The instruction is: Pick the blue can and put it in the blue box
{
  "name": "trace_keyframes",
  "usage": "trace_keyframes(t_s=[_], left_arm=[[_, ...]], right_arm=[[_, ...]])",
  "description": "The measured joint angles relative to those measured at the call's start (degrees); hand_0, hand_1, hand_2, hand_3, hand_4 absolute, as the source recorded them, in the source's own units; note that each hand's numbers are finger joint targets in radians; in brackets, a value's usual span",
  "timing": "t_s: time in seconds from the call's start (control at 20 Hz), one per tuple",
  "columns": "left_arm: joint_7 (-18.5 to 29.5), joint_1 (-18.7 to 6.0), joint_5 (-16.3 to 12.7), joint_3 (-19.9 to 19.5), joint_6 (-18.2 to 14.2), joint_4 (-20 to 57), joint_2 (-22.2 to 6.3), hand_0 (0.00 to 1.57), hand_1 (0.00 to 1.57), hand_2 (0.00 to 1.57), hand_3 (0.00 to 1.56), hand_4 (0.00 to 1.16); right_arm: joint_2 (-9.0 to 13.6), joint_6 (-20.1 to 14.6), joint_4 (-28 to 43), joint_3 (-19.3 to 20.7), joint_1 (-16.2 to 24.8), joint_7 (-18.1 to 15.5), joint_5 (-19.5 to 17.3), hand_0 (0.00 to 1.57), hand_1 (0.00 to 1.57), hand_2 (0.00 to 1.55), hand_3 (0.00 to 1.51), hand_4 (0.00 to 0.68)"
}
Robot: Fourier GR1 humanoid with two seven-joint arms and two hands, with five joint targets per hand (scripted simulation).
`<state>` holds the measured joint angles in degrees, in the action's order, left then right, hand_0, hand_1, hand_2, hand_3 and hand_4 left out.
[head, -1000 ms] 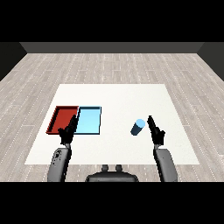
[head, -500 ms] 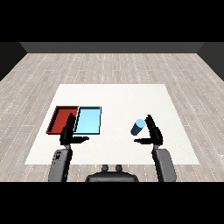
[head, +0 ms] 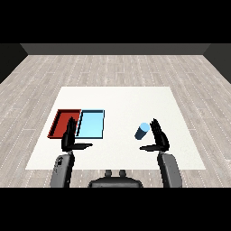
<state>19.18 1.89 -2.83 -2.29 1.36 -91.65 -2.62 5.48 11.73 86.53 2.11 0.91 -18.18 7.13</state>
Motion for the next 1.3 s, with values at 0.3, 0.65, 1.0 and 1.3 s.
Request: trace_keyframes(t_s=[0.3,0.65,1.0,1.3], left_arm=[[1.5,0.0,1.1,0.3,-0.8,0.6,0.6,0.0,0.0,0.0,0.0,0.0],[2.8,-0.6,1.3,-0.3,-0.6,2.3,0.2,0.0,0.0,0.0,0.0,0.0],[3.7,-0.2,2.4,0.7,-1.3,2.3,0.9,0.0,0.0,0.0,0.0,0.0],[3.3,0.8,1.3,0.2,-0.5,1.4,0.5,0.0,0.0,0.0,0.0,0.0]], right_arm=[[-0.3,0.9,-0.1,0.5,0.6,-1.4,-0.2,0.0,0.0,0.0,0.0,0.0],[0.1,1.2,-0.7,1.9,0.4,-0.8,-0.1,0.0,0.0,0.0,0.0,0.0],[0.5,0.9,-5.6,4.0,-3.9,1.1,1.0,0.0,0.0,0.0,0.0,0.0],[0.6,0.3,-13.6,5.8,-8.0,0.9,1.4,0.0,0.0,0.0,0.0,0.0]])
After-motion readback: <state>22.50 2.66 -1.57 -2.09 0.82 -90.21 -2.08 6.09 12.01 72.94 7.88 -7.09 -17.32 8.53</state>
